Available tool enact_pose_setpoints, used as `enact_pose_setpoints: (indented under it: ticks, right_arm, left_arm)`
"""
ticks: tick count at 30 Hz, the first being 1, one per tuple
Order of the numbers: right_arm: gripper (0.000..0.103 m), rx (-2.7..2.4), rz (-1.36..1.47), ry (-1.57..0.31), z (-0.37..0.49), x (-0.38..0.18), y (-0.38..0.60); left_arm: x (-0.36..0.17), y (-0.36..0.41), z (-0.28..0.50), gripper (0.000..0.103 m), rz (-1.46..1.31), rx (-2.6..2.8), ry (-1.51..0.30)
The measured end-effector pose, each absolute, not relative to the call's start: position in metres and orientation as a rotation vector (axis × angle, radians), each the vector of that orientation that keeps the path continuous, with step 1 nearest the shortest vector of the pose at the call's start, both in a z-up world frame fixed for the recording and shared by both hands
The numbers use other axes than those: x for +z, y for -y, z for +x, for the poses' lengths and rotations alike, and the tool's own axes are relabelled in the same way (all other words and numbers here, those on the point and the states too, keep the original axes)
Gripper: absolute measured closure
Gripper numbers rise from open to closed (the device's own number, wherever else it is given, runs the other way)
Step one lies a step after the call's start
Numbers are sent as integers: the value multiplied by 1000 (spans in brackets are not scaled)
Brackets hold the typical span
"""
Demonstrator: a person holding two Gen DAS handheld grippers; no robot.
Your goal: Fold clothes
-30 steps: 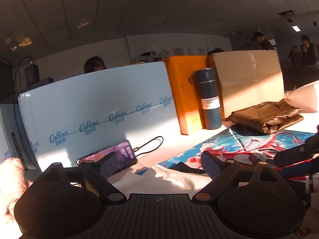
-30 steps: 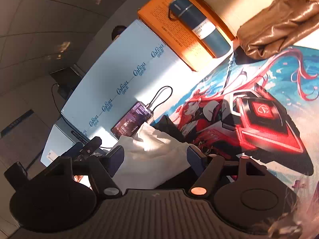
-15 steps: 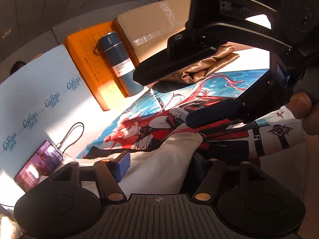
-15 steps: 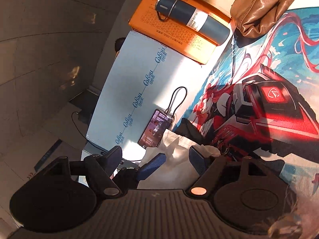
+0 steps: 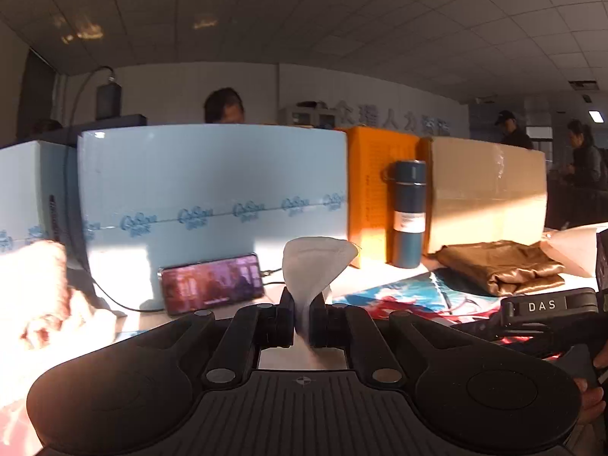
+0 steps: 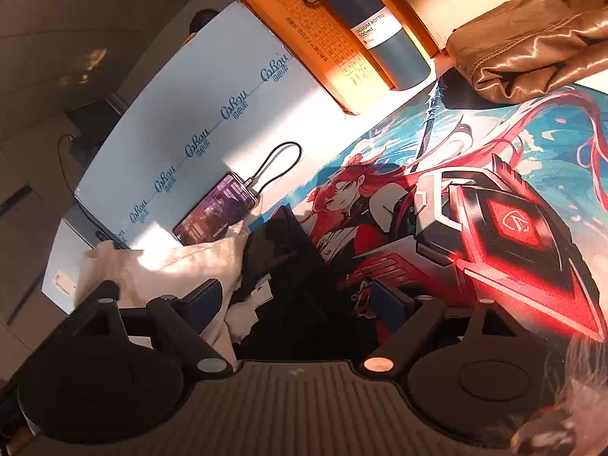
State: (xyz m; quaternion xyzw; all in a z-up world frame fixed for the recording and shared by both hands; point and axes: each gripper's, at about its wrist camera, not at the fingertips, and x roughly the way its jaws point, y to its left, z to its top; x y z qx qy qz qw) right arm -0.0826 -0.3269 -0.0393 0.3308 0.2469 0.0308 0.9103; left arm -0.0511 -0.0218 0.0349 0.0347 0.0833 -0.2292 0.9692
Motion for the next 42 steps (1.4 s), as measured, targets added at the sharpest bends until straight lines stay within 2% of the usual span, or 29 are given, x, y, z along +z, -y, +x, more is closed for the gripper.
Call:
enact_pose_setpoints:
  ticks: [4,8,10,11,13,14,16,19,21,26,30,32,35,37,38,39,40,42]
  right_arm:
    - [18,57,474,-586,-40,-33,307]
    - [21,28,233,-635,-16,-34,272]
    - [36,26,110,-640,-16,-37,256]
    - [39,26,48,-642,-16,-38,248]
    - [64,63,-4,-638,-20,-37,241]
    - [66,77,-23,-635,-21,-37,239]
    - [79,95,-65,-627,-25,-36,234]
    - [82,96,-146,-614,-34,-35,229]
    - [82,86,-184,-609,-45,-36,232]
    - [83,2,-228,-612,-77,-37,259]
    - [82,-56,-207,-633,-98,-33,288]
    - [79,-50,-137,-624,-102,-25,300]
    - [65,-42,-30,-586,-108,-8,315]
    - [47,7,28,-503,-102,9,314]
    - [42,38,54,-463,-97,16,313]
    - [32,69,80,-423,-92,24,312]
    - [27,93,99,-415,-84,27,308]
    - [26,127,128,-451,-60,22,299]
  left_arm:
    - [40,-49,-74,97,15,-153,-126]
    - [32,-95,-102,97,12,70,-177]
    - [25,-106,-113,97,37,150,-229]
    - [21,-109,-117,97,49,176,-248]
    - [17,-113,-122,97,62,181,-278]
    - [15,-115,-123,94,55,162,-273]
    - [14,-112,-118,91,37,123,-263]
    - [14,-100,-113,70,21,30,-232]
    - [12,-90,-107,48,32,-21,-222]
    - [6,-74,-91,44,14,-122,-249]
    - [-2,-81,-74,34,-168,-214,-341]
    - [-9,-84,-60,30,-283,-285,-411]
    - [-19,-82,-42,26,-381,-337,-503]
    - [-26,-76,-31,26,-397,-325,-555]
    - [-29,-74,-27,26,-396,-326,-570]
    - [-32,-72,-23,26,-396,-327,-584]
    - [-34,-70,-20,26,-403,-327,-592]
    - [-35,-65,-19,25,-401,-339,-585]
